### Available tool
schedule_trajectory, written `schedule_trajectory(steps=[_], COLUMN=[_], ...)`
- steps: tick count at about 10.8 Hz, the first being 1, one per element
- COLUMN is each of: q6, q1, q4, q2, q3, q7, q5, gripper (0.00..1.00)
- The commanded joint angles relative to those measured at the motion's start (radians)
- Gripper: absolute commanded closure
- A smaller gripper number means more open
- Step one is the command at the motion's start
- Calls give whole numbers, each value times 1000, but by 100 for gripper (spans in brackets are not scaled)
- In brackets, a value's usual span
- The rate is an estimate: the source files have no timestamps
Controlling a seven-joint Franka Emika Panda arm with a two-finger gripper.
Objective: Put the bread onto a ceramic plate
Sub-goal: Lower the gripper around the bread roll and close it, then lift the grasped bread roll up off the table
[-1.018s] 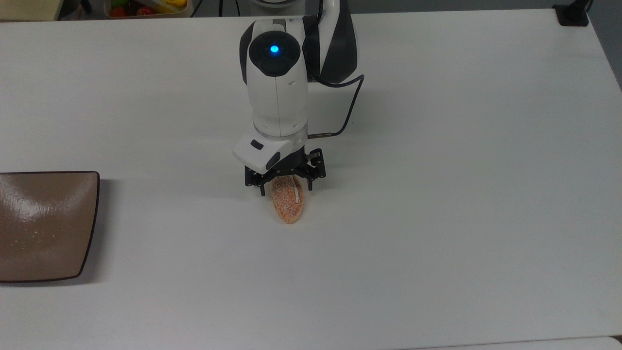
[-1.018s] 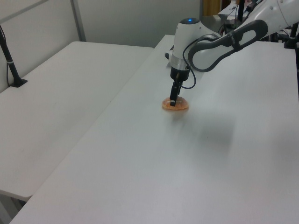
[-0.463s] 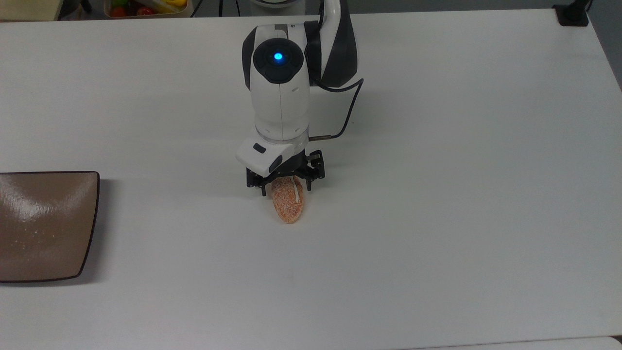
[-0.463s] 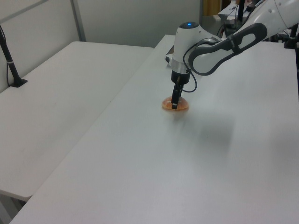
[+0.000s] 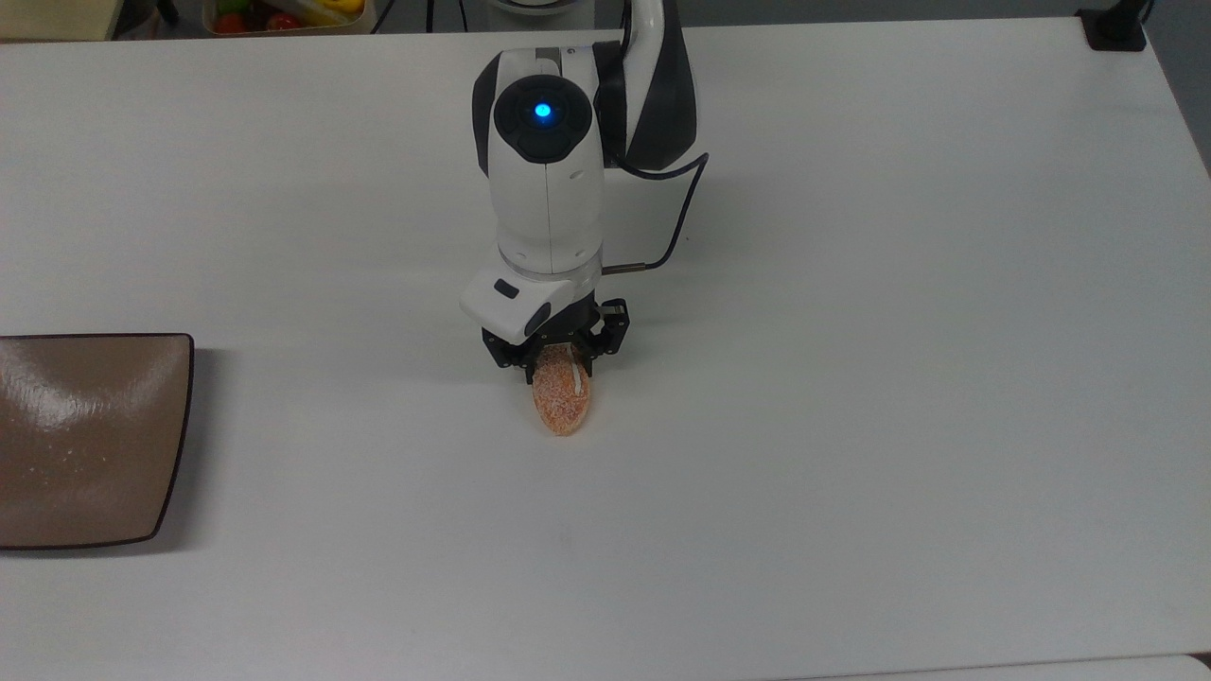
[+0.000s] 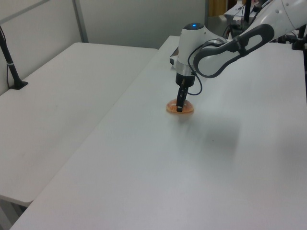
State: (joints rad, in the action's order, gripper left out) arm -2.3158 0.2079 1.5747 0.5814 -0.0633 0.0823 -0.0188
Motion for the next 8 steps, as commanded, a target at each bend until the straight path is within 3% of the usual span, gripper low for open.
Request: schedule_trajectory(steps=[1,3,8], q6=[-19,-13,169], q1=[8,5,-33], q4=[18,18,13], q2=[-15,-31,-184], q3=[-6,-6,-6], q7=[11,2,7], q5=[13,11,-4], gripper=[82,91,93])
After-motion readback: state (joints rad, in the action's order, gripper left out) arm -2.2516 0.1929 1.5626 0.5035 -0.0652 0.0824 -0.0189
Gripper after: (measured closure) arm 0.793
